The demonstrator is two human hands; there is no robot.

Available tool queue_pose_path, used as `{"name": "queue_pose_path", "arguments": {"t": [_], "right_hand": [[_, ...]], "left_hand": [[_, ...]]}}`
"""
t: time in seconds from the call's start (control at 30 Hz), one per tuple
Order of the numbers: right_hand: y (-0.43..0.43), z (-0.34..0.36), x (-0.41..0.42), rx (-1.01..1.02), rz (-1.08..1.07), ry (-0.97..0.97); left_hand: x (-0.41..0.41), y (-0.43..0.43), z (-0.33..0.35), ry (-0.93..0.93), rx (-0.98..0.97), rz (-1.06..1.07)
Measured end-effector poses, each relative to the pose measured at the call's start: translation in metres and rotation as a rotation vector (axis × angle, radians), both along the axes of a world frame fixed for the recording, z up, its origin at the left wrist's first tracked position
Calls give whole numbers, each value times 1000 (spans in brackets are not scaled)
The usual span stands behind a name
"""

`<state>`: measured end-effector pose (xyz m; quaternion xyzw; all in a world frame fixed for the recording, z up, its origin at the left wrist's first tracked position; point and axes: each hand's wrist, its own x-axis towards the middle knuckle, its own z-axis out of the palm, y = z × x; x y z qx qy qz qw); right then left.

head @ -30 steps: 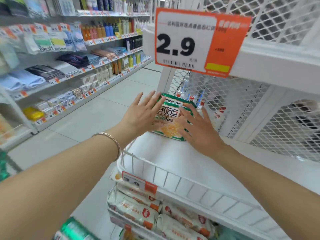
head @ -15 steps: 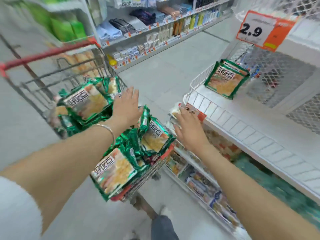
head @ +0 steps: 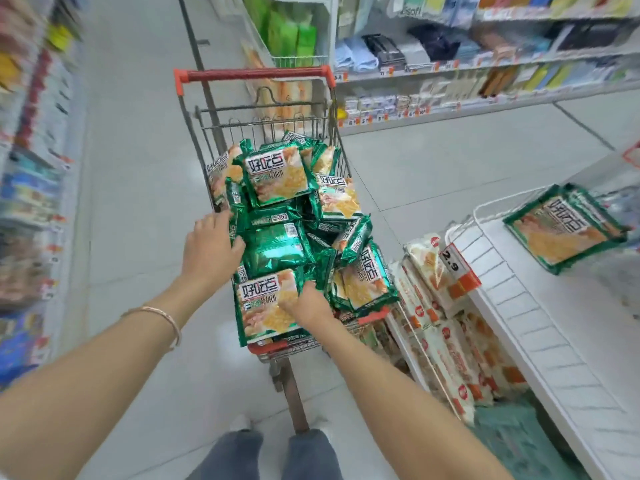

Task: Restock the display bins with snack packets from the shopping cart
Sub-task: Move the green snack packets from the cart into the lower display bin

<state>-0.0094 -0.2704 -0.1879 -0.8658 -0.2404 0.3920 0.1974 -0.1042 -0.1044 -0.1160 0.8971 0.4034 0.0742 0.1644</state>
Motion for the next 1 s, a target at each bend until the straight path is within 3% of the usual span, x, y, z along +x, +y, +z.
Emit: {"name": "queue_pose_path", "arguments": {"t": [0.17,0.27,0.33,0.43,0.47,0.57,0.6,0.67,0.73,0.77,0.83,0.93,1.0], "right_hand": [[-14,-12,13,59,-96,91],[-30,7,42,225,-159,199],[-38,23,57,318,-174,251],[-40,36,73,323,-114,272],[-41,39,77,328,-92,293],[-46,34,95,404,-276,148],[-51,28,102,333,-388,-20],[-66,2,114,-29,-462,-265],[-83,-24,120,-266,-392,-265],[-88,-29,120,-250,-375,-273],[-90,-24,114,-80,-437,-310],[-90,4,108,401,-784,-151],[-92,23,116,600,-984,-110]], "left_hand": [[-31,-2,-21,-75,-185,149],[-23,-15,-22,-144,-361,235],[-9,-28,-14,-192,-627,332],[15,-47,-6,-237,-1265,333],[19,-49,-6,-275,-1370,342],[21,-49,-12,-386,-1380,424],[20,-46,-15,-413,-1367,456],[16,-43,-17,-444,-1343,494],[10,-41,-19,-462,-1323,515],[8,-42,-17,-467,-1315,513],[8,-44,-10,-460,-1273,510],[9,-42,-3,-476,-1243,501],[12,-35,-2,-428,-1202,448]]}}
